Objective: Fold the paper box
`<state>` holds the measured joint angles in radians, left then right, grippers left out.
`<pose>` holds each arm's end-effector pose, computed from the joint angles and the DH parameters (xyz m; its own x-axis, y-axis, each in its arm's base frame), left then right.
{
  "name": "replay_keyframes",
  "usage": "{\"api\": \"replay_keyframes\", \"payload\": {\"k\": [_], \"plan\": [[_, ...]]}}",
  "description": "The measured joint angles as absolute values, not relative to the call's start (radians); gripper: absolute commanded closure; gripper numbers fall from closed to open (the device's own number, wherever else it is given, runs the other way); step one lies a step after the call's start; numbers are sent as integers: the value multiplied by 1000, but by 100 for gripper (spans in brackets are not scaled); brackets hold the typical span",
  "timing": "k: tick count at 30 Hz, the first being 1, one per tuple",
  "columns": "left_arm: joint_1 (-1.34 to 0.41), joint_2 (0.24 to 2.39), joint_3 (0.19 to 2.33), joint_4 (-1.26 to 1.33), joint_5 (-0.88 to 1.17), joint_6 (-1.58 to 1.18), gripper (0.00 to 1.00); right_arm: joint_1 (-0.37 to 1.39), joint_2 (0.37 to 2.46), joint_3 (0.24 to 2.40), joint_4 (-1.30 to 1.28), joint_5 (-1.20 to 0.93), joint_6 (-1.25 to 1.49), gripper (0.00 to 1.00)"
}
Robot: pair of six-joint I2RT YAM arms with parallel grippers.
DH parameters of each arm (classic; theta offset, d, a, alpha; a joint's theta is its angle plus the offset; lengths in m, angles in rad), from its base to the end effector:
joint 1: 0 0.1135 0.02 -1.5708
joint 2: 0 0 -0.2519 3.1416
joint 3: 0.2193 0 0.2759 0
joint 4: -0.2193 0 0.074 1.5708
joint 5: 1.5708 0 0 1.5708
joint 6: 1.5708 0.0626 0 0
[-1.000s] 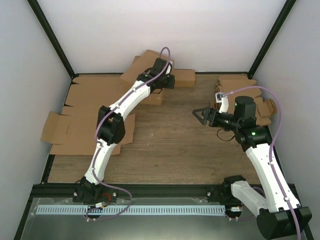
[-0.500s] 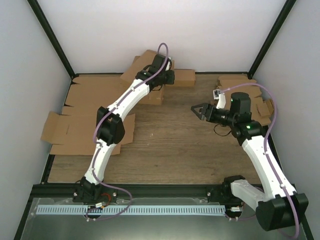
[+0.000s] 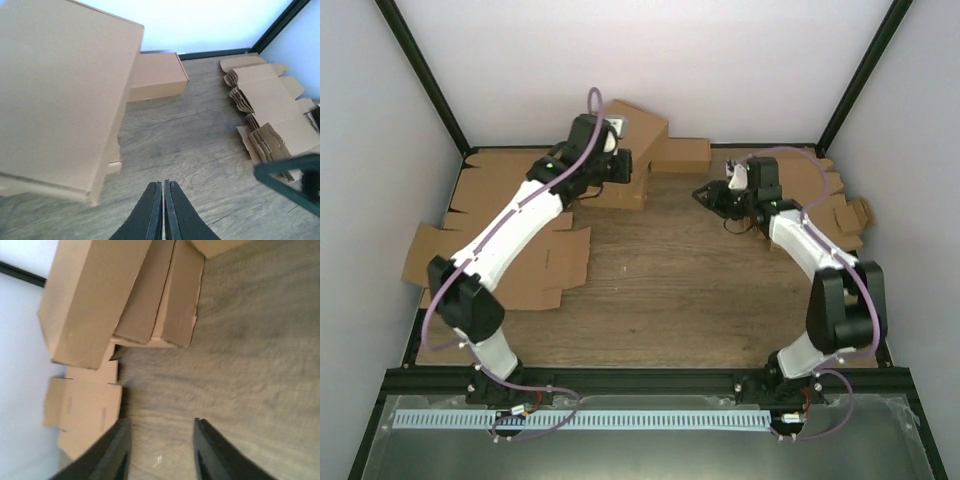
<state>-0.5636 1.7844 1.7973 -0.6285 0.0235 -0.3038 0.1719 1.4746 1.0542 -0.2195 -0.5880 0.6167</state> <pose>0.3825 -0.2435 0.3443 -0.6304 0.0446 -0.7750 0.3791 0.8889 -0.2572 0.3559 0.0970 0.2338 -0.8158 0.3468 -0.4628 -0.1335 0.6658 0.7341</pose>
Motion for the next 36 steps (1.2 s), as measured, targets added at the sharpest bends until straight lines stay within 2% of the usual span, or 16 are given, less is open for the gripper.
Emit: {"api": "replay_keyframes", "payload": {"k": [4, 5, 10, 13, 16, 18, 22, 30, 36], "plan": [[-501, 1652, 1681, -604, 33, -297, 94, 174, 1647, 1176, -189, -575, 599, 97], [-466, 1636, 1656, -599, 43, -294, 94, 174, 1692, 1213, -183, -577, 596, 99], [-300, 1650, 1588, -581, 97, -283, 90, 181, 1901, 1408, -162, -587, 545, 99], [-207, 1691, 1577, -561, 168, -287, 80, 188, 2017, 1538, -166, -596, 500, 99], [-134, 1730, 1576, -539, 233, -295, 67, 194, 2133, 1673, -160, -606, 454, 99], [-93, 1754, 1576, -516, 268, -309, 61, 196, 2185, 1722, -151, -614, 432, 99], [-32, 1807, 1589, -491, 323, -331, 44, 199, 2285, 1824, -143, -630, 393, 99], [32, 1894, 1614, -418, 426, -374, 43, 208, 2391, 1954, -94, -651, 366, 99], [34, 1941, 1637, -360, 499, -407, 57, 221, 2391, 1980, -41, -650, 362, 99]]}}
